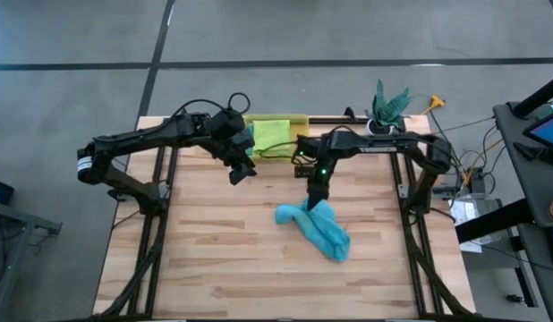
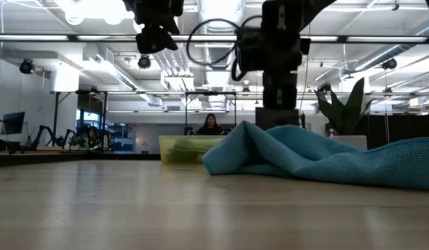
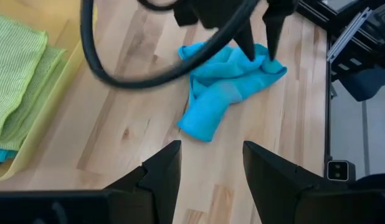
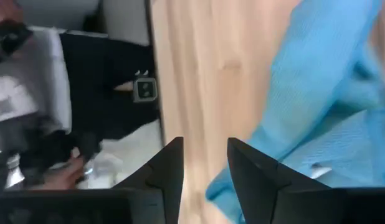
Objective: Fold microfiber towels
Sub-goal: Fold the blue microfiber cloth
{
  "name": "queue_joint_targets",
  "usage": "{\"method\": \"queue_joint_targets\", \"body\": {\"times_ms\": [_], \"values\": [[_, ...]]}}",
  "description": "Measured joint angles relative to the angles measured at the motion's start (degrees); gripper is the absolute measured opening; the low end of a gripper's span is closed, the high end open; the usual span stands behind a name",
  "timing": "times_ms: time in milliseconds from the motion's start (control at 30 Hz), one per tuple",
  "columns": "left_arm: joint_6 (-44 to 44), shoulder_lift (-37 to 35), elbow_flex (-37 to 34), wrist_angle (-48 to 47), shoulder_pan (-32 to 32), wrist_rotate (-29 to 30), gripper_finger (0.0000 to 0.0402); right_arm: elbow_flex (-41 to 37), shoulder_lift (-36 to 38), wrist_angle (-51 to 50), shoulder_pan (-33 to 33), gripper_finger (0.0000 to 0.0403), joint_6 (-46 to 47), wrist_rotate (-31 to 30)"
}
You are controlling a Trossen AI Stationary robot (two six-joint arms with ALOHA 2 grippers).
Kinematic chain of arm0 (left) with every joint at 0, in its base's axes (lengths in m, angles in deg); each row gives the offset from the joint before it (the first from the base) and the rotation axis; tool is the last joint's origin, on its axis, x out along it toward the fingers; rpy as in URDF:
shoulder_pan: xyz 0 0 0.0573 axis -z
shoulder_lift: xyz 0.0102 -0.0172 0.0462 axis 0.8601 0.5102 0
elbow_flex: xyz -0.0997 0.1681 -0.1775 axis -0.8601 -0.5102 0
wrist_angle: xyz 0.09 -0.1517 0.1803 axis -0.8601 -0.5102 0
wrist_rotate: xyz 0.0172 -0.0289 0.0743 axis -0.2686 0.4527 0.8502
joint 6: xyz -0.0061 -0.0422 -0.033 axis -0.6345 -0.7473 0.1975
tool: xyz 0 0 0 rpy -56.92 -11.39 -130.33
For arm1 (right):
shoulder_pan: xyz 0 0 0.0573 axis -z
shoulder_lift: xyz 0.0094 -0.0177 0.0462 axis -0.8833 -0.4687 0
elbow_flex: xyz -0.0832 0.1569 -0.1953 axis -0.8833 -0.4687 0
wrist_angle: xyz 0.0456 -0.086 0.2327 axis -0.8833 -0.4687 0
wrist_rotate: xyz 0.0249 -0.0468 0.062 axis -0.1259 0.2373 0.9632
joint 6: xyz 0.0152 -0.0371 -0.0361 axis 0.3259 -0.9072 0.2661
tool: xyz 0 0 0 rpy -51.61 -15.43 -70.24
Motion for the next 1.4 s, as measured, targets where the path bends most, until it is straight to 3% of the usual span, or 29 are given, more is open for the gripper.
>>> {"method": "queue_joint_targets", "body": {"times_ms": [33,167,333,467,633,867,967,1100,1400], "values": [[0.0,0.0,0.0,0.0,0.0,0.0,0.0157,0.0,0.8,0.3,0.0,0.0117,0.7,-2.5],[-0.2,0.1,0.0,0.9,0.0,0.2,0.0157,-0.5,3.2,-2.6,0.0,0.0115,4.9,-22.0],[-4.6,0.9,0.0,9.9,0.1,0.1,0.0157,-3.2,4.2,-6.0,0.0,0.0118,10.0,-23.6],[-8.9,3.3,0.0,17.6,0.1,-3.0,0.0157,-5.0,9.7,-9.8,-0.6,0.0118,16.9,-24.2],[-11.2,8.4,1.6,20.9,0.9,-6.0,0.0157,-7.6,24.1,-5.6,-3.8,0.0118,30.1,-33.8],[-0.5,18.7,10.5,21.4,4.2,-6.4,0.0157,-12.5,42.5,-4.6,-7.8,0.0118,46.8,-47.8],[0.6,24.6,14.8,21.2,5.4,-7.1,0.0157,-14.6,47.9,-4.6,-9.0,0.0117,52.5,-49.6],[0.4,32.9,20.5,21.2,6.4,-13.3,0.0157,-16.8,53.0,-4.5,-10.7,0.0118,56.6,-49.9],[2.8,47.6,26.7,17.1,6.7,-17.2,0.0157,-18.0,55.9,-4.4,-15.5,0.0118,57.2,-49.8]]}}
